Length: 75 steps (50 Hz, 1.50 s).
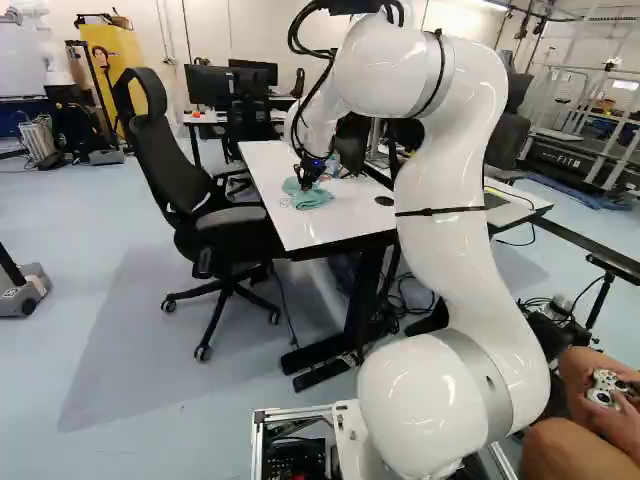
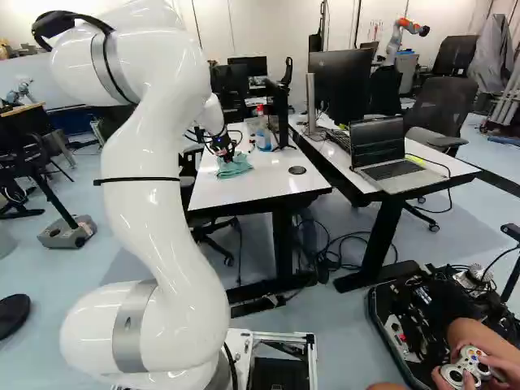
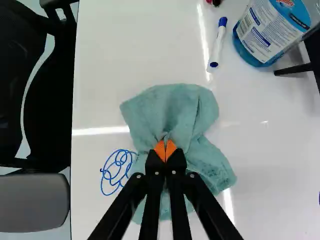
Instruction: Clean the table with the green towel
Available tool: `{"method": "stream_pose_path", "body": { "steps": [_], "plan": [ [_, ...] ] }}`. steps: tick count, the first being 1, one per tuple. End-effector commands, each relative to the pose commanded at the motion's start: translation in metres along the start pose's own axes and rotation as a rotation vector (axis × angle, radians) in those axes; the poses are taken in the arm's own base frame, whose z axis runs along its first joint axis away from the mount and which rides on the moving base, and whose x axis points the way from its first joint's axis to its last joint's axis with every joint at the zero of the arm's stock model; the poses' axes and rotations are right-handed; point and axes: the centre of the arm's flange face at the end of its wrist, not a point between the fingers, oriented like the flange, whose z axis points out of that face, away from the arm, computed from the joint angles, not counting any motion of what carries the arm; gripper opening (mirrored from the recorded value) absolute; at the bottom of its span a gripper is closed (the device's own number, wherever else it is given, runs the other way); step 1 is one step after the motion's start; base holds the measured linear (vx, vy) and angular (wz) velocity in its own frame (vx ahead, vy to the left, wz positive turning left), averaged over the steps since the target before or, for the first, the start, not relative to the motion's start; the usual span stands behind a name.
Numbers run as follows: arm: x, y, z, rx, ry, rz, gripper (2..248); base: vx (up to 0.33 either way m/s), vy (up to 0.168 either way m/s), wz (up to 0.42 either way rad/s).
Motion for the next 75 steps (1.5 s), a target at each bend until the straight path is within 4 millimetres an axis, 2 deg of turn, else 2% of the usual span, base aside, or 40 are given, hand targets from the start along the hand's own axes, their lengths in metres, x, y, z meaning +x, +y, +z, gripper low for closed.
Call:
{"method": "stream_pose_path", "body": {
  "steps": [16, 40, 56, 75],
  "plan": [
    [0.016, -0.016, 0.012, 0.011, 0.020, -0.019, 21, 0.000, 0.000, 0.000],
    [0.028, -0.057, 0.020, 0.042, 0.037, -0.067, 21, 0.000, 0.000, 0.000],
    [0.018, -0.085, 0.012, 0.062, 0.028, -0.101, 21, 0.000, 0.000, 0.000],
    [-0.007, -0.097, -0.007, 0.073, -0.001, -0.121, 21, 0.000, 0.000, 0.000]
  ]
}}
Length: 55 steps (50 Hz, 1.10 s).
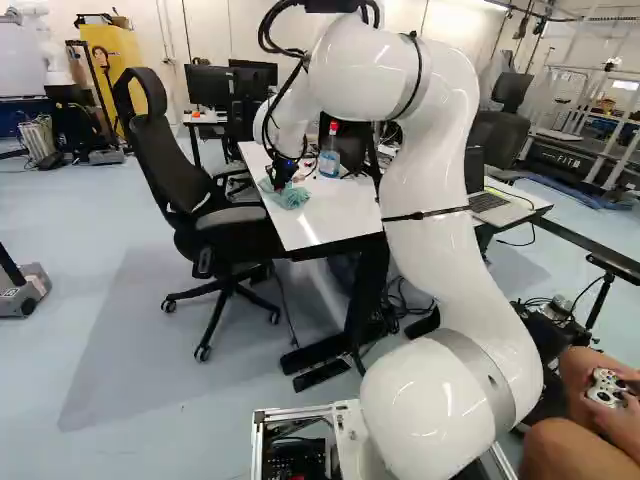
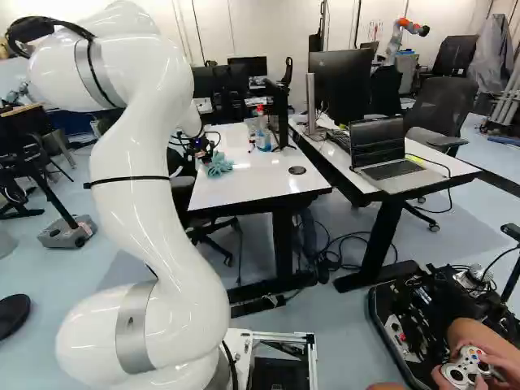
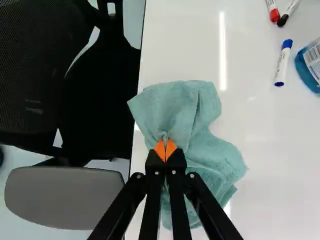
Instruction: Clean the table with the green towel
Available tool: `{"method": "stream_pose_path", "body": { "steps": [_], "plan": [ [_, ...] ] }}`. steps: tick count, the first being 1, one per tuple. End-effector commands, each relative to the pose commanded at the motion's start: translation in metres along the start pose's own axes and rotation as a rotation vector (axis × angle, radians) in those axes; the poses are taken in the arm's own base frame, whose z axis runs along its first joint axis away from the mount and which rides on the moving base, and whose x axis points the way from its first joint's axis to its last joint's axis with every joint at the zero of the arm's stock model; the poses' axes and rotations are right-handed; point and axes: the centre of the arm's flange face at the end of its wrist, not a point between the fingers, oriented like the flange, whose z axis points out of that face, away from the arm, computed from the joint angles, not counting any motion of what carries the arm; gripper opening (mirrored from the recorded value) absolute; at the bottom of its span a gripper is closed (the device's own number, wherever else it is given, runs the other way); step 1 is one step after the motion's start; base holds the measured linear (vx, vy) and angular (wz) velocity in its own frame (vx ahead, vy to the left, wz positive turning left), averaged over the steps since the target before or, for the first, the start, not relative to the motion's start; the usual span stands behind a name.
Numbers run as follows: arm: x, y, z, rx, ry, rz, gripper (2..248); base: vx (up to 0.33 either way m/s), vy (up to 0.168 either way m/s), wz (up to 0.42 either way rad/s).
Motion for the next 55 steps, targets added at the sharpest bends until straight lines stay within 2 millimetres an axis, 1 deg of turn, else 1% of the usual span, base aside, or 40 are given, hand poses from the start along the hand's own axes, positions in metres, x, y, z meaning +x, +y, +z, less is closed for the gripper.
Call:
{"method": "stream_pose_path", "body": {
  "steps": [17, 24, 39, 55],
  "plan": [
    [-0.025, -0.005, -0.018, 0.004, -0.027, -0.006, 21, 0.000, 0.000, 0.000],
    [-0.034, -0.002, -0.024, 0.002, -0.036, -0.002, 21, 0.000, 0.000, 0.000],
    [-0.050, 0.018, -0.035, -0.014, -0.051, 0.027, 21, 0.000, 0.000, 0.000],
    [-0.062, 0.045, -0.042, -0.035, -0.061, 0.065, 21, 0.000, 0.000, 0.000]
  ]
}}
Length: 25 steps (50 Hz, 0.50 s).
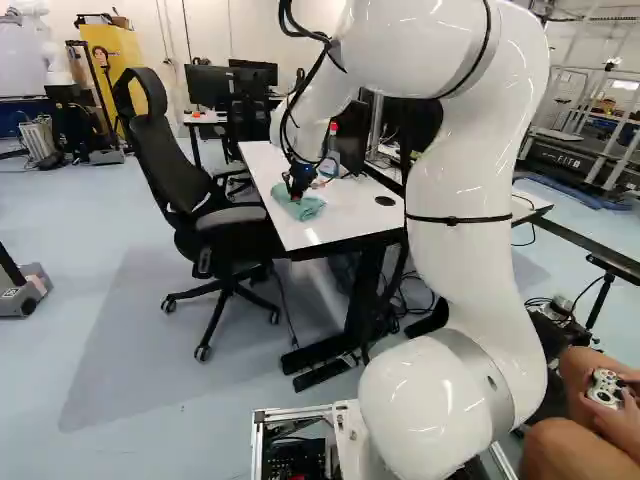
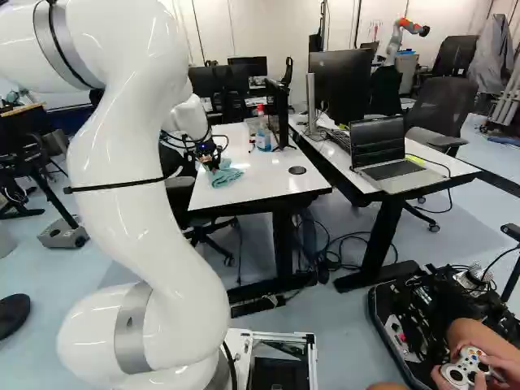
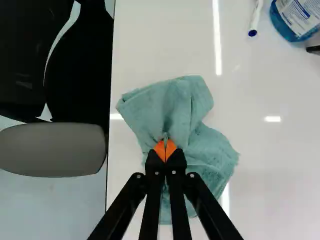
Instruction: Clean the table with the green towel
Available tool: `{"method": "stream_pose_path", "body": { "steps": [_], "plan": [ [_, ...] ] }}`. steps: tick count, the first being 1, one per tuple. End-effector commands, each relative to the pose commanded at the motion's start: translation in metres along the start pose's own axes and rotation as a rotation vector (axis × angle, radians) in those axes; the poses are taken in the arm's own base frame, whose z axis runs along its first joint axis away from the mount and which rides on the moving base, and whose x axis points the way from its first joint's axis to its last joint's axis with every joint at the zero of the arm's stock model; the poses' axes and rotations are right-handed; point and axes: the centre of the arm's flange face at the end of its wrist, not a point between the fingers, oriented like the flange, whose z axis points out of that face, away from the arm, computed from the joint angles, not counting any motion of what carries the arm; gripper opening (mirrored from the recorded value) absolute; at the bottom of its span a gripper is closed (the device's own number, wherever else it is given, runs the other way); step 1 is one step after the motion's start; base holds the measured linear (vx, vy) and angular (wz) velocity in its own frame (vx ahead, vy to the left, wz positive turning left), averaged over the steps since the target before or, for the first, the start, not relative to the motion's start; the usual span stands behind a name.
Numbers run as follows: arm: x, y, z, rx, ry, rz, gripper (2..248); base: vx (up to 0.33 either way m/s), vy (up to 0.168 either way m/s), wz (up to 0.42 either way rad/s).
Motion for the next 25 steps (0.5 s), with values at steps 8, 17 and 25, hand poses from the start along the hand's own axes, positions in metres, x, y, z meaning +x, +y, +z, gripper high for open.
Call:
{"method": "stream_pose_path", "body": {
  "steps": [8, 17, 25],
  "plan": [
    [-0.003, 0.014, -0.001, -0.011, -0.003, 0.021, 21, 0.000, 0.000, 0.000],
    [-0.006, 0.031, -0.003, -0.023, -0.005, 0.045, 21, 0.000, 0.000, 0.000],
    [-0.007, 0.046, -0.003, -0.035, -0.005, 0.067, 21, 0.000, 0.000, 0.000]
  ]
}}
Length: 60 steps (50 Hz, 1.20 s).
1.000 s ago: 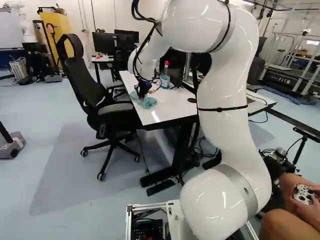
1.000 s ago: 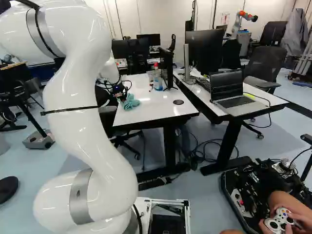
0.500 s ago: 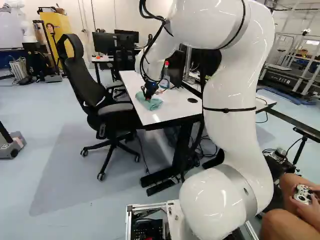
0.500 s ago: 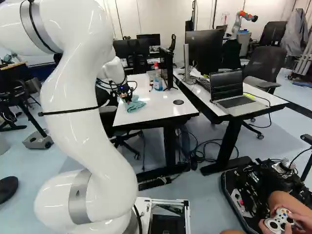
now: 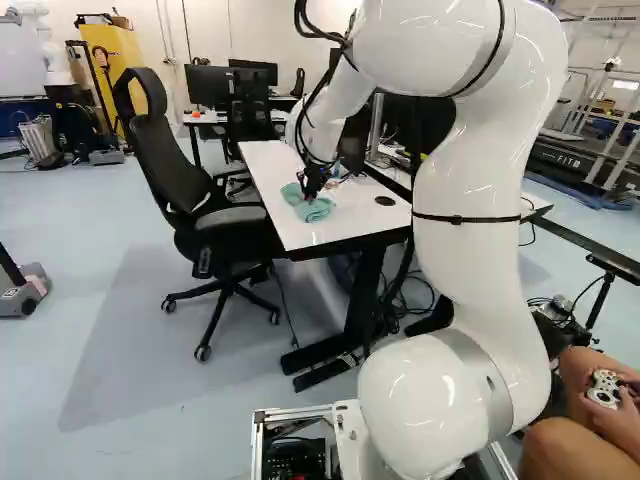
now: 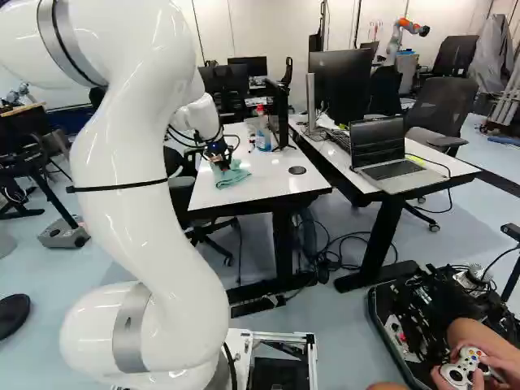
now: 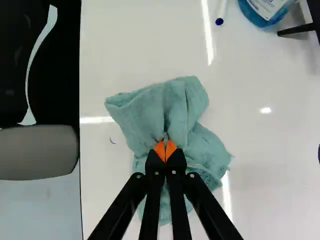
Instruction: Clean the table with the green towel
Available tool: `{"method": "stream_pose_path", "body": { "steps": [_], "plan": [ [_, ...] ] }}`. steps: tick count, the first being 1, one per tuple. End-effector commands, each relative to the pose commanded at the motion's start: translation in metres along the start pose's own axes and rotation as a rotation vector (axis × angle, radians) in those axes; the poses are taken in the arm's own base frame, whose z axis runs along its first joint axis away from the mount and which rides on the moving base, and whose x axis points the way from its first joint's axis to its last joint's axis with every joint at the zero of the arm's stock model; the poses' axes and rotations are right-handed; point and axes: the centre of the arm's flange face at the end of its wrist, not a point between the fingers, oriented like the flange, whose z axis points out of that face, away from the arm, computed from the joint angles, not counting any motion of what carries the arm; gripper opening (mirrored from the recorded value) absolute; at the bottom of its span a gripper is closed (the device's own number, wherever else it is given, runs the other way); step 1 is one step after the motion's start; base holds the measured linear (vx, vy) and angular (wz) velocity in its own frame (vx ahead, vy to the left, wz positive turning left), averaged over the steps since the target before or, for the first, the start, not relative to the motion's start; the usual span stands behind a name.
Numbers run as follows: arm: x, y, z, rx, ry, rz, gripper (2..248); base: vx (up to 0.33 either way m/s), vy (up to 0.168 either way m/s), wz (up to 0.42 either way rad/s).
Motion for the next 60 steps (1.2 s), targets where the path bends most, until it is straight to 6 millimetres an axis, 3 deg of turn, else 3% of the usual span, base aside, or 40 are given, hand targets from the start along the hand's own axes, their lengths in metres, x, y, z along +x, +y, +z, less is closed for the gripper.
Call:
{"method": "stream_pose_path", "body": {
  "steps": [13, 32, 47, 60],
  "plan": [
    [0.009, 0.020, 0.006, -0.015, 0.007, 0.028, 21, 0.000, 0.000, 0.000],
    [0.037, 0.026, 0.022, -0.019, 0.032, 0.035, 21, 0.000, 0.000, 0.000],
    [0.060, 0.023, 0.037, -0.017, 0.056, 0.028, 21, 0.000, 0.000, 0.000],
    [0.077, 0.009, 0.047, -0.007, 0.074, 0.010, 21, 0.000, 0.000, 0.000]
  ]
}}
